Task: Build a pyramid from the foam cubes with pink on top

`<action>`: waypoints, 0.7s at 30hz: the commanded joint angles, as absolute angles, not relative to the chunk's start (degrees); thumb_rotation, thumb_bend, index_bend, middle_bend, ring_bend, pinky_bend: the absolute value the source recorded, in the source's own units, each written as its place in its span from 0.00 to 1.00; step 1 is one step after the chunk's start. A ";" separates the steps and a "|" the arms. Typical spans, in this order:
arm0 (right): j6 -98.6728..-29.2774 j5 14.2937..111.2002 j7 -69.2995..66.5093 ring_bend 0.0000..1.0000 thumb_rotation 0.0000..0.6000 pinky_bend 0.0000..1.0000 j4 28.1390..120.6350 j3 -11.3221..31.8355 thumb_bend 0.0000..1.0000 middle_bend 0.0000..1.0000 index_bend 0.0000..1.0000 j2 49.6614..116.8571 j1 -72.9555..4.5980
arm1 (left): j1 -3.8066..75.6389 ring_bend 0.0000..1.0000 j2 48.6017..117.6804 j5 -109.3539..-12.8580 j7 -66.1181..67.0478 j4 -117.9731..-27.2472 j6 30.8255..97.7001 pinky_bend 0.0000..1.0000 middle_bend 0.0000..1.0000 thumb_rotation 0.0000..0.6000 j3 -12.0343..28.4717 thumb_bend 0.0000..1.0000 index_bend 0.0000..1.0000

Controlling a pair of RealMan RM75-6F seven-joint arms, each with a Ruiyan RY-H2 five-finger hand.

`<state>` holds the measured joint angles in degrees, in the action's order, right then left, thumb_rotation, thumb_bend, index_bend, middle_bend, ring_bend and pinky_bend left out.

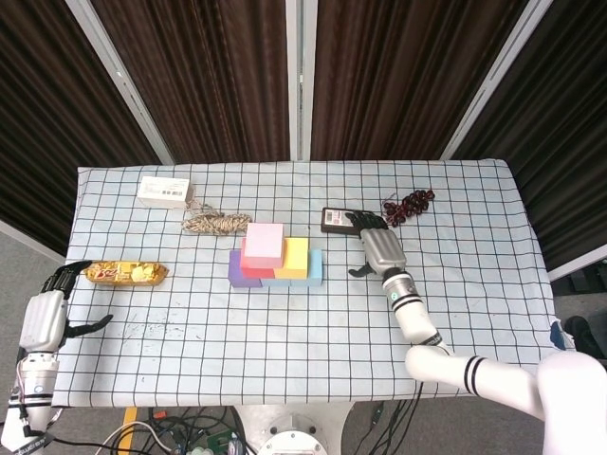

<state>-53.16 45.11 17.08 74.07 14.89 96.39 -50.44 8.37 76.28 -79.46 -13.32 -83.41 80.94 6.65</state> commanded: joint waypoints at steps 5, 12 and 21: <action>-54.27 48.06 14.26 0.00 1.00 0.00 68.45 16.85 0.00 0.00 0.00 102.11 -51.56 | 8.34 0.11 76.63 -79.36 -13.52 -82.47 80.78 0.18 0.14 1.00 6.61 0.03 0.15; -53.31 48.39 15.27 0.00 1.00 0.00 65.83 17.98 0.00 0.00 0.00 104.70 -52.75 | 8.15 0.11 76.51 -79.07 -14.47 -81.94 80.51 0.18 0.14 1.00 6.60 0.03 0.15; -51.74 47.56 17.21 0.00 1.00 0.00 65.08 19.36 0.00 0.00 0.00 105.80 -53.96 | 8.26 0.11 76.39 -79.08 -15.28 -81.61 79.99 0.18 0.14 1.00 6.61 0.03 0.15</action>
<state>-51.83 47.64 17.14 65.07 19.27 105.74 -53.89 8.26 76.39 -79.08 -15.29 -81.61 79.98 6.61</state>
